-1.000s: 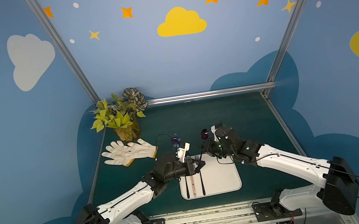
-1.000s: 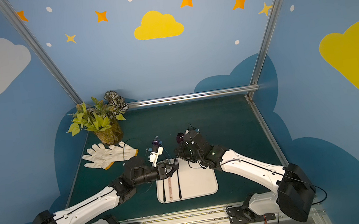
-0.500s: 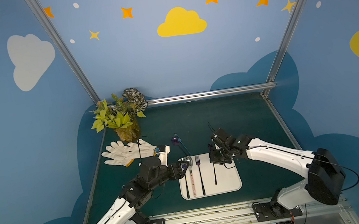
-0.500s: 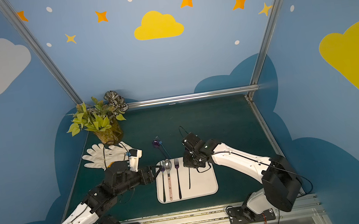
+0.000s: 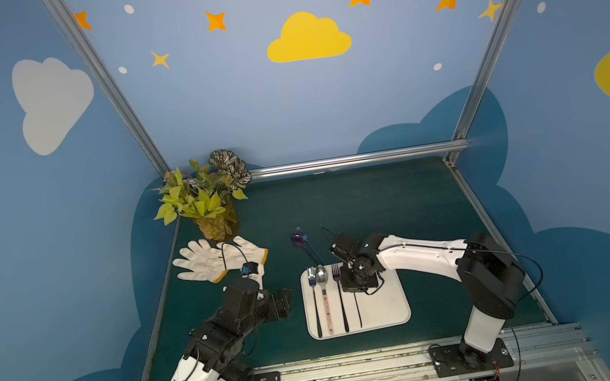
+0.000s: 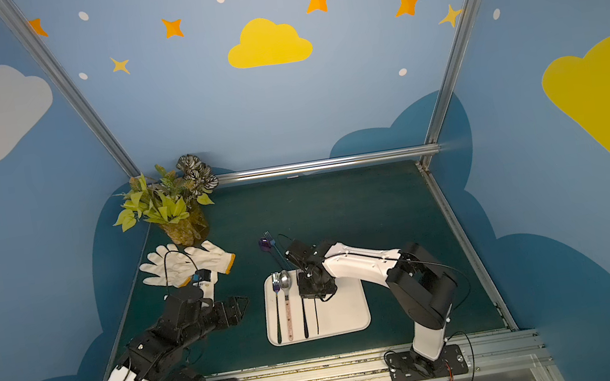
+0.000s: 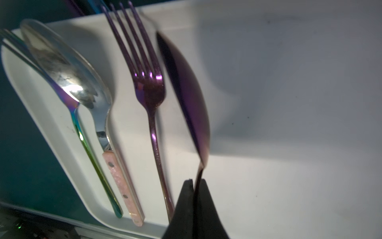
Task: Set the spoon and fork side by side
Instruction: Place the spoon on the tray.
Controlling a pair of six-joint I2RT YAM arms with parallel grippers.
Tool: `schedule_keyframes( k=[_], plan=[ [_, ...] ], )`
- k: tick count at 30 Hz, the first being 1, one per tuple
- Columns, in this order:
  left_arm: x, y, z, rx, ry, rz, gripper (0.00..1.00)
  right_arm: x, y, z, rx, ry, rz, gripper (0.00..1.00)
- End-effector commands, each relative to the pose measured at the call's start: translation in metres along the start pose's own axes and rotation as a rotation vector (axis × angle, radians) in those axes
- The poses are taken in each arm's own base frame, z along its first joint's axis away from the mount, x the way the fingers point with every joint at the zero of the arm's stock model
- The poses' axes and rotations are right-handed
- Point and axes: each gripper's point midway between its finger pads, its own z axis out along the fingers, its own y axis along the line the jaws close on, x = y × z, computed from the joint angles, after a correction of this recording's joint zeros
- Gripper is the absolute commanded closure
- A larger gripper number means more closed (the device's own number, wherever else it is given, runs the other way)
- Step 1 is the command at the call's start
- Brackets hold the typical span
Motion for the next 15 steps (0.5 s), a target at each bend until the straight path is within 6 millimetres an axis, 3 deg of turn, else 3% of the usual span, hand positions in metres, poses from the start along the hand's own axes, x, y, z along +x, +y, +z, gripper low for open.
schedule_keyframes(
  k=[1,15],
  plan=[
    [0.005,0.007,-0.003,-0.020,0.008,0.016,0.13,0.002,-0.008,-0.001,0.070,0.008,0.009,1.00],
    [0.006,0.007,-0.001,-0.016,0.010,0.020,0.12,-0.001,0.010,0.020,0.007,0.016,-0.035,1.00]
  ],
)
